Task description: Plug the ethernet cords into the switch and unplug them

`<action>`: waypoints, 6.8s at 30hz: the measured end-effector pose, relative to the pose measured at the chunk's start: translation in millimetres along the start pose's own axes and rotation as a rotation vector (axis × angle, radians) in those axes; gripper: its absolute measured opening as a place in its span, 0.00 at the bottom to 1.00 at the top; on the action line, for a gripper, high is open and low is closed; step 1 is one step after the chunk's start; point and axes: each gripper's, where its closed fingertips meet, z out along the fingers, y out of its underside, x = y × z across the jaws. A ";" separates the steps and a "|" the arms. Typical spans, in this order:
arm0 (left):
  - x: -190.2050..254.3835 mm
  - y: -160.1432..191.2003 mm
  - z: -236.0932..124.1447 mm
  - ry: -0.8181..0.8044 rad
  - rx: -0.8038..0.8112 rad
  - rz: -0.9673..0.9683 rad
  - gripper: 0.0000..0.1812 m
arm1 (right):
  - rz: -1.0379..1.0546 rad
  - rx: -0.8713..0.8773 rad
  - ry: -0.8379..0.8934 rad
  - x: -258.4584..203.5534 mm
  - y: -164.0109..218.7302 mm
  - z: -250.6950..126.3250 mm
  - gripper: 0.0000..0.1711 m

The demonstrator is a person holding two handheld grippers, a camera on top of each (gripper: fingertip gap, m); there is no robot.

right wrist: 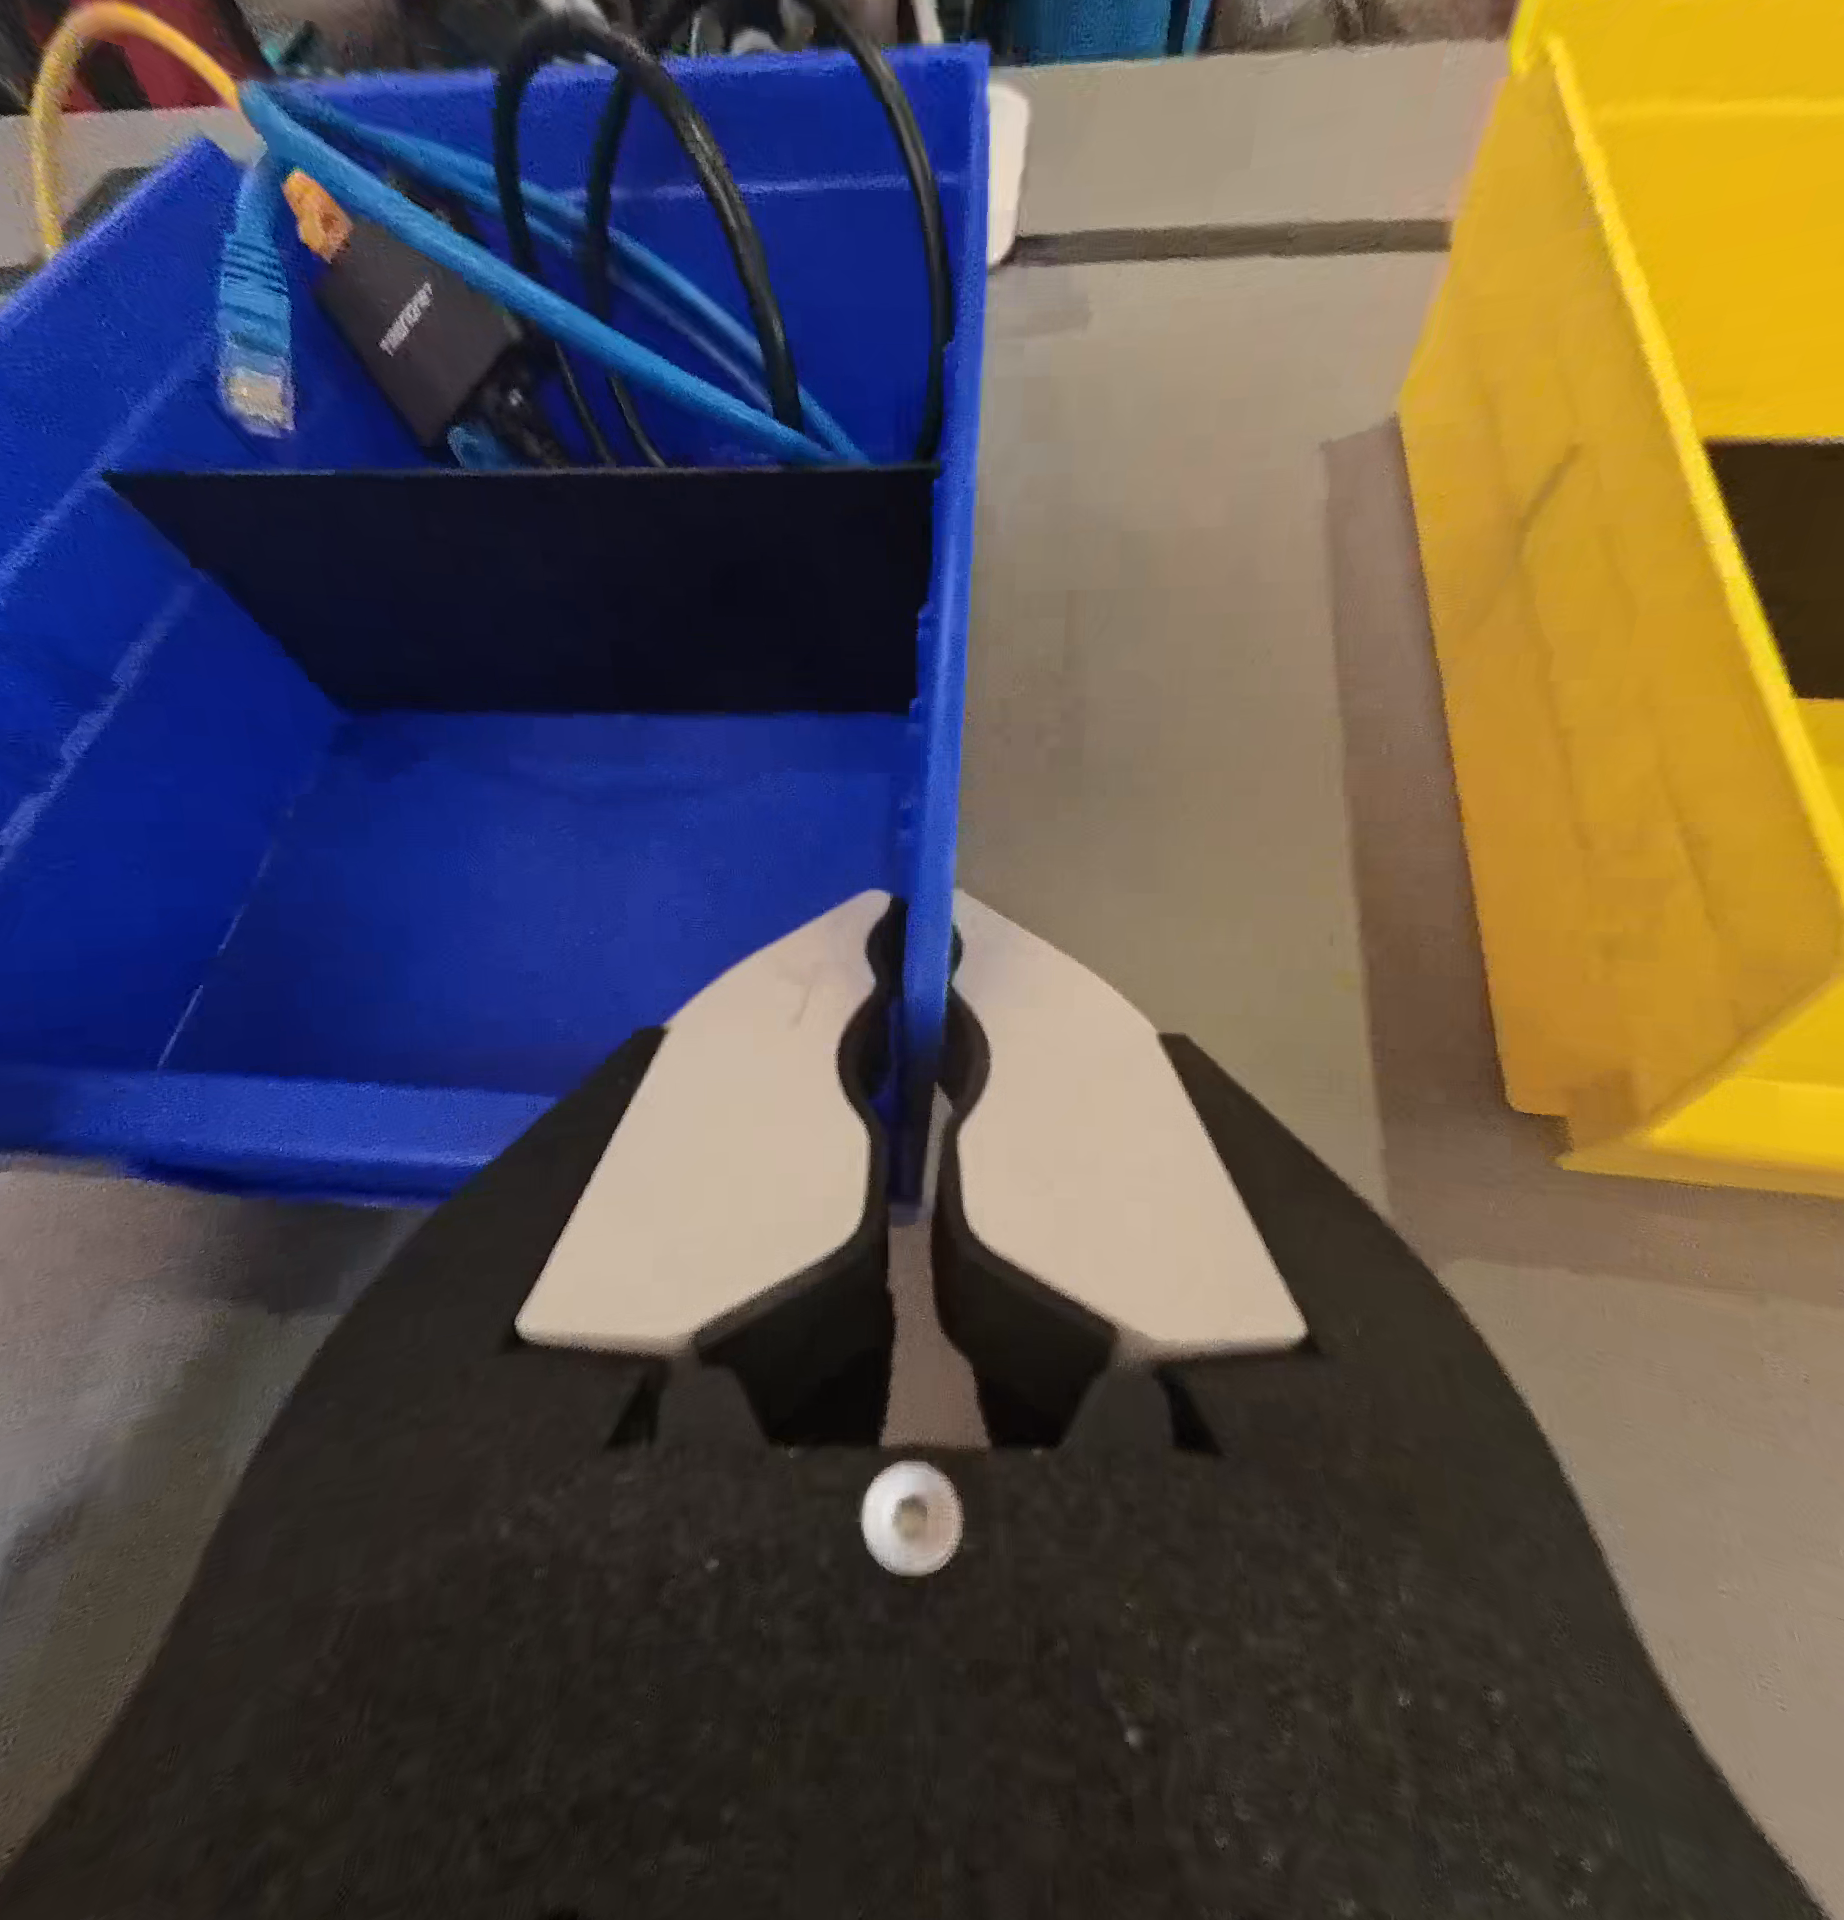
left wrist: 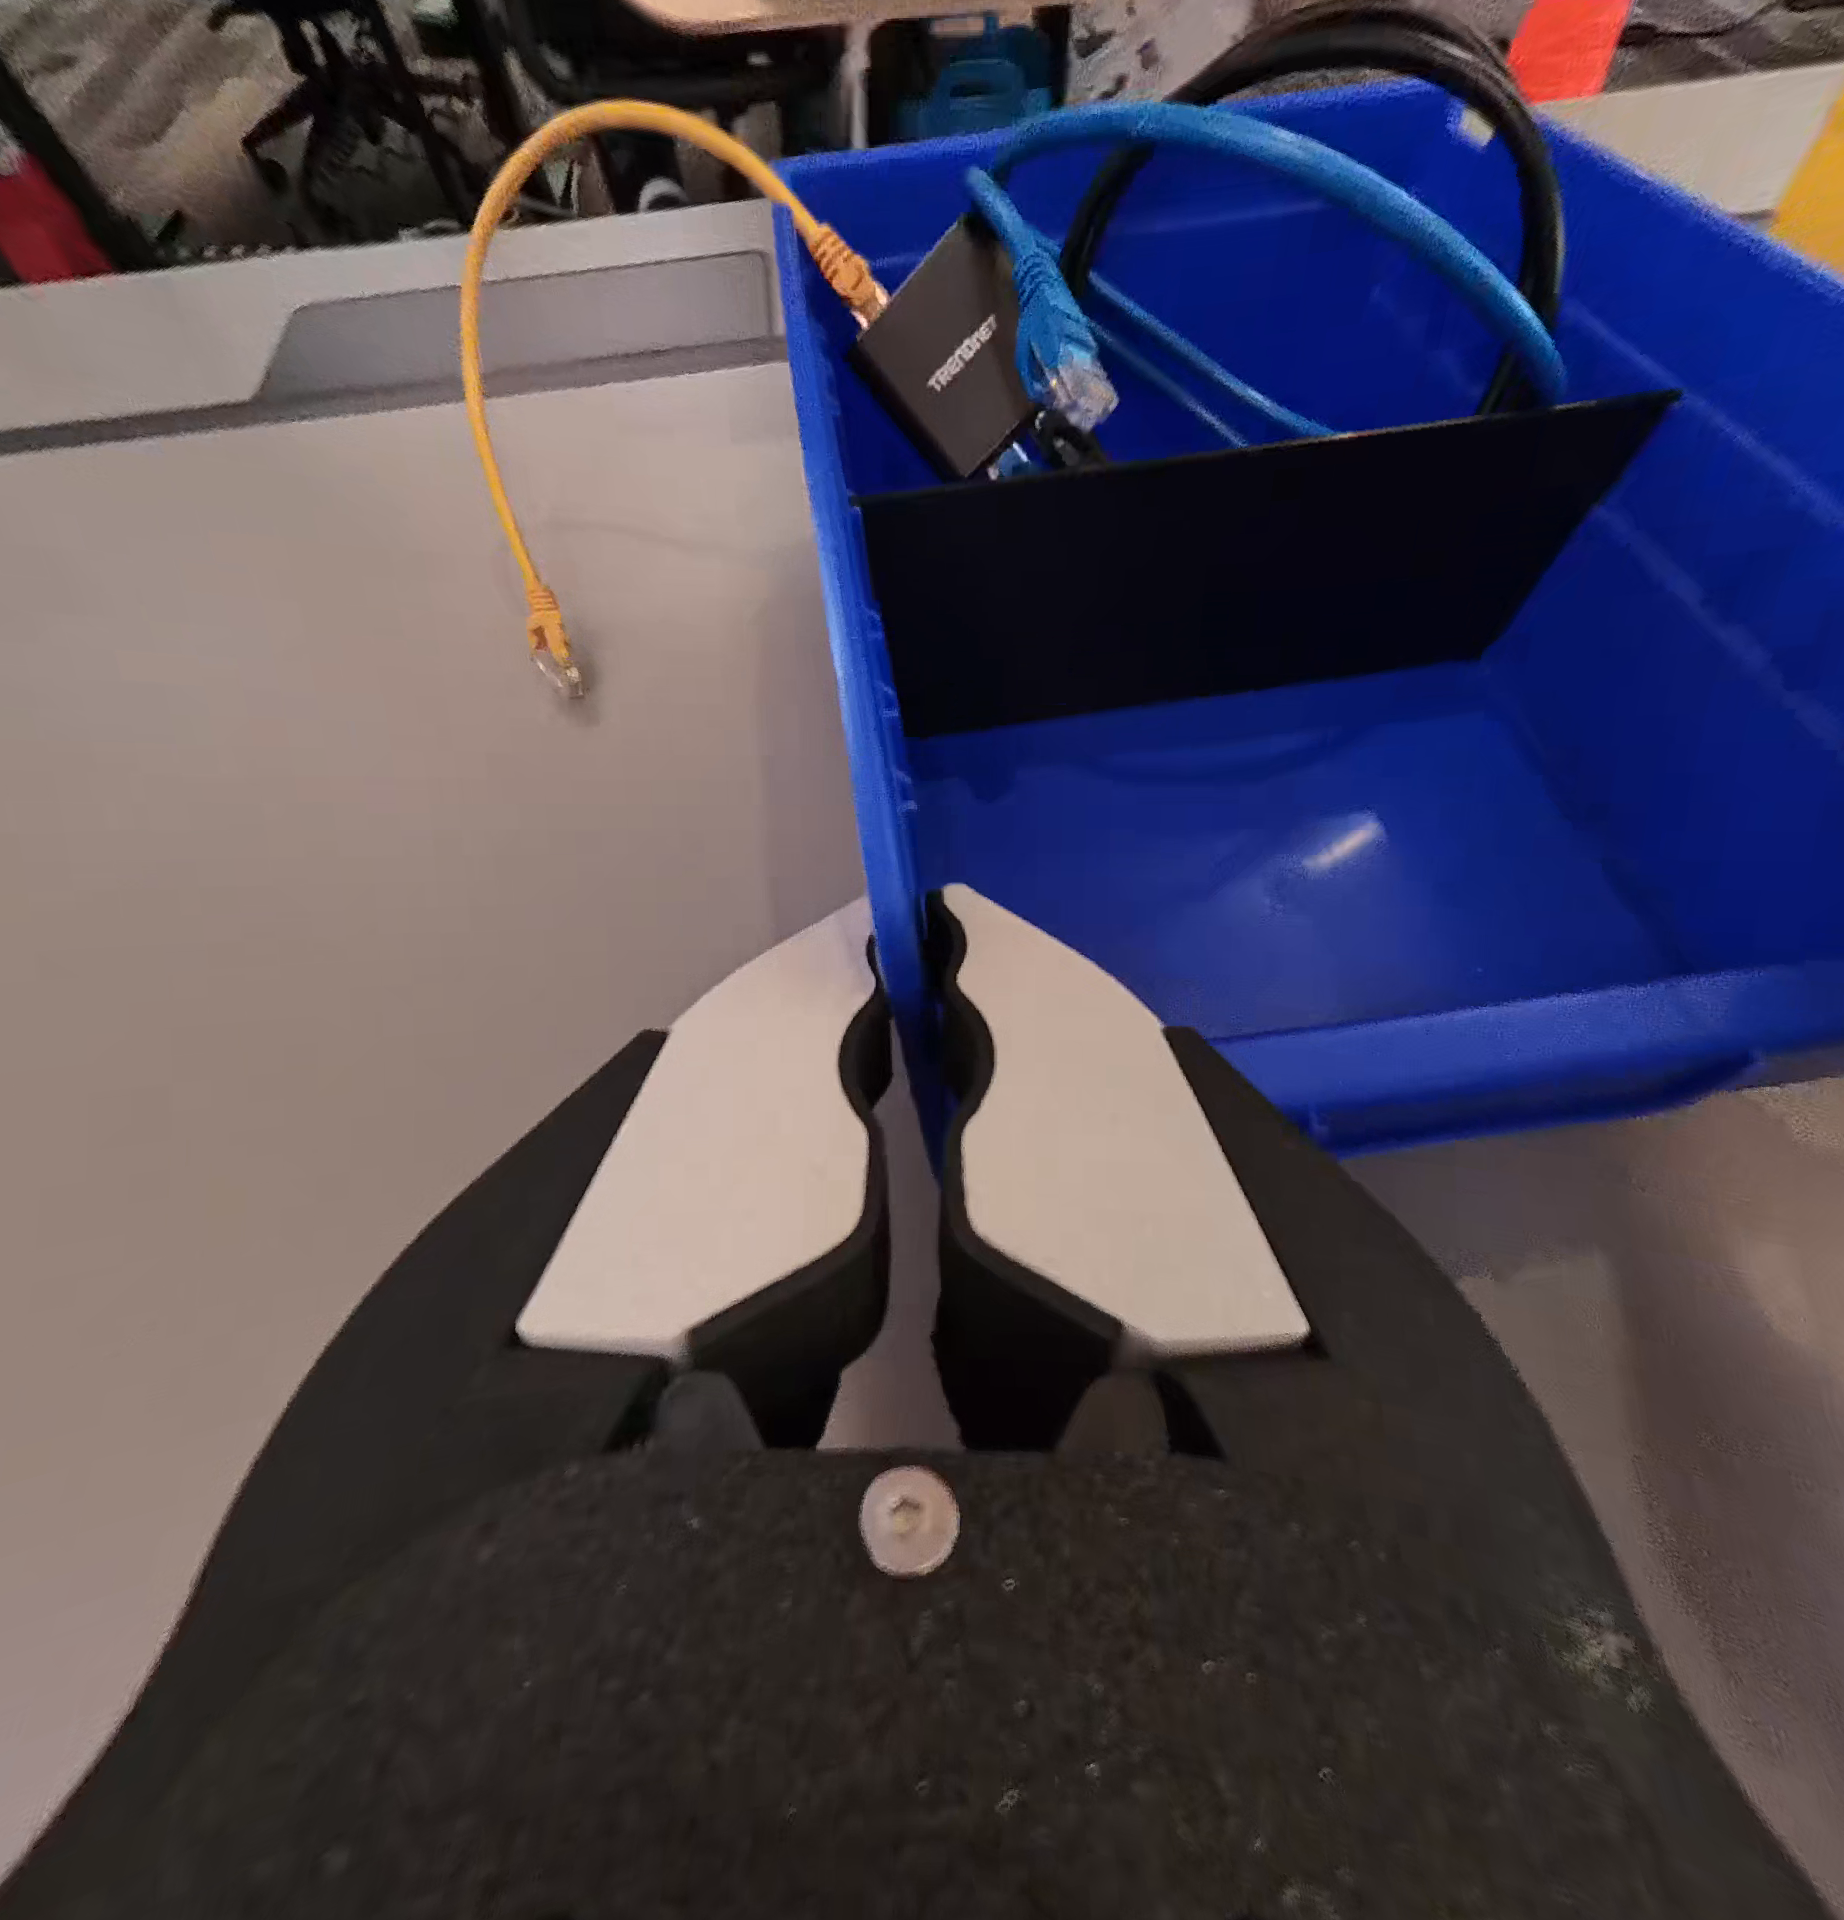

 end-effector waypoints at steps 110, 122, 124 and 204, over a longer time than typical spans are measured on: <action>-240.6 -64.8 162.1 0.006 -0.833 -0.076 0.08 | 0.112 0.000 -0.658 16.6 63.5 -58.5 0.17; -222.4 -190.3 108.4 -0.007 -0.452 0.361 0.04 | 0.038 0.012 -0.665 4.5 63.6 -61.7 0.14; -205.6 -230.3 83.8 0.013 -0.366 0.367 0.04 | 0.041 0.018 -0.663 5.6 62.4 -62.6 0.14; -21.2 -364.2 -83.8 0.310 0.238 0.473 0.31 | 0.475 -0.078 -1.421 -40.0 -66.1 -81.6 0.14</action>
